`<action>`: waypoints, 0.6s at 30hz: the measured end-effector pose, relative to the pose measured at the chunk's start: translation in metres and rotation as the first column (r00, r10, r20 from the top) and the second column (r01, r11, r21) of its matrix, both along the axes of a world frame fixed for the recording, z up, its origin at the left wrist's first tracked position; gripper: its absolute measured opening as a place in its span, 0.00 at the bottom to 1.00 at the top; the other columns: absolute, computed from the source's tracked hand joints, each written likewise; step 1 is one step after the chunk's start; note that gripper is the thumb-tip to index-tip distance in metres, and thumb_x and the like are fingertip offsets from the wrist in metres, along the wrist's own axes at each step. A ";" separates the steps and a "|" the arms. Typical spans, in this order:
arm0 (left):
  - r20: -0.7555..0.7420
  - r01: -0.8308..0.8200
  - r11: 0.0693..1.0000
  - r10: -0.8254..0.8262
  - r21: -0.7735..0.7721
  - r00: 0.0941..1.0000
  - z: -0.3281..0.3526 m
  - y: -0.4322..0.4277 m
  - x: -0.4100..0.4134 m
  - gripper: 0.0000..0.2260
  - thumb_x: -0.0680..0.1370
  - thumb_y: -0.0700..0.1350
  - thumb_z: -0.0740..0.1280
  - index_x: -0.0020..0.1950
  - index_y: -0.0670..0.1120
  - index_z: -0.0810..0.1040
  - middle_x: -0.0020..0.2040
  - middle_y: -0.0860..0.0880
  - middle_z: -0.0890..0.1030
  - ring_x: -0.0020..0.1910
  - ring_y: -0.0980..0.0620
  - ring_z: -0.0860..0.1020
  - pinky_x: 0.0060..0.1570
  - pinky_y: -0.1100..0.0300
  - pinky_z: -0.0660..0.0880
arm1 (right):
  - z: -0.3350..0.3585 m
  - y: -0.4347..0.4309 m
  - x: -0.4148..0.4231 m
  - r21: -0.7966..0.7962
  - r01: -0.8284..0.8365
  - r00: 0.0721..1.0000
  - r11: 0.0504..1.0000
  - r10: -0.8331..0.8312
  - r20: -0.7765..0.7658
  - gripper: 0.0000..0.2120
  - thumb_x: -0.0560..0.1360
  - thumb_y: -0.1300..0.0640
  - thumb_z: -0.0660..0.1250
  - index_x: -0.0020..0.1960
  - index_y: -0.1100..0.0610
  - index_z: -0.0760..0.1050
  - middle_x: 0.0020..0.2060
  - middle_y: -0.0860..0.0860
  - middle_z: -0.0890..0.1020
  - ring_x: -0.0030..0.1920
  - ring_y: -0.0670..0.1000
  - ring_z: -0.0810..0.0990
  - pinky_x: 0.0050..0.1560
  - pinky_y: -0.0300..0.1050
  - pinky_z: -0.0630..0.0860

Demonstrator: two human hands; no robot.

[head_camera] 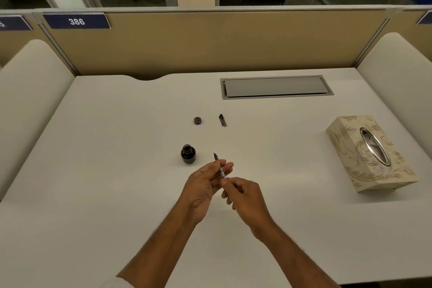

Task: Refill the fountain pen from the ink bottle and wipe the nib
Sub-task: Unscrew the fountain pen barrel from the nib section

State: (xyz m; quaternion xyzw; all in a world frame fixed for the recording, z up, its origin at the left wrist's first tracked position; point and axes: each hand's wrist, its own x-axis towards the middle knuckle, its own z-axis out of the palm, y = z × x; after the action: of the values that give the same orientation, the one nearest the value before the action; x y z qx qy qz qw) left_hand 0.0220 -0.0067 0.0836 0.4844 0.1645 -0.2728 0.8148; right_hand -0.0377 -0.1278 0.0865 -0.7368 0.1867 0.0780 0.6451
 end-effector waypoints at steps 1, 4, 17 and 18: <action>-0.004 -0.004 1.000 0.004 -0.019 1.000 0.002 0.001 0.000 0.10 0.83 0.41 0.64 0.58 0.38 0.81 0.58 0.39 0.86 0.61 0.44 0.83 0.63 0.48 0.77 | 0.004 0.000 -0.001 0.058 -0.014 0.999 0.998 0.017 -0.045 0.14 0.81 0.49 0.64 0.45 0.54 0.84 0.35 0.51 0.84 0.34 0.46 0.78 0.35 0.37 0.74; -0.022 0.006 0.999 -0.007 -0.043 1.000 0.006 0.003 0.002 0.10 0.82 0.41 0.65 0.59 0.38 0.82 0.59 0.39 0.85 0.62 0.44 0.83 0.60 0.49 0.78 | 0.011 -0.002 -0.002 0.217 -0.024 0.992 0.976 0.049 -0.113 0.17 0.83 0.49 0.62 0.47 0.58 0.84 0.35 0.52 0.82 0.34 0.47 0.77 0.36 0.41 0.73; -0.051 -0.011 1.000 0.010 -0.002 0.999 0.008 0.000 -0.001 0.11 0.81 0.40 0.67 0.61 0.37 0.82 0.58 0.39 0.86 0.62 0.44 0.83 0.64 0.47 0.77 | 0.014 0.011 -0.012 0.019 0.208 0.978 0.978 -0.208 -0.015 0.11 0.77 0.52 0.71 0.40 0.56 0.84 0.30 0.53 0.83 0.30 0.46 0.79 0.34 0.39 0.75; -0.057 -0.015 1.000 0.014 -0.016 0.998 0.008 0.000 0.000 0.11 0.81 0.40 0.67 0.60 0.37 0.82 0.58 0.39 0.86 0.61 0.44 0.83 0.63 0.48 0.78 | 0.016 0.011 -0.012 0.093 0.243 0.969 0.965 -0.239 -0.059 0.12 0.78 0.51 0.70 0.41 0.57 0.85 0.30 0.53 0.83 0.30 0.46 0.78 0.34 0.39 0.76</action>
State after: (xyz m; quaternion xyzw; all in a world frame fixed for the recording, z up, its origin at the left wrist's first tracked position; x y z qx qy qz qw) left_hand 0.0216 -0.0069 0.0921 0.4687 0.1888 -0.2820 0.8156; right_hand -0.0494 -0.1170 0.1022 -0.6735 0.2859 0.0254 0.6812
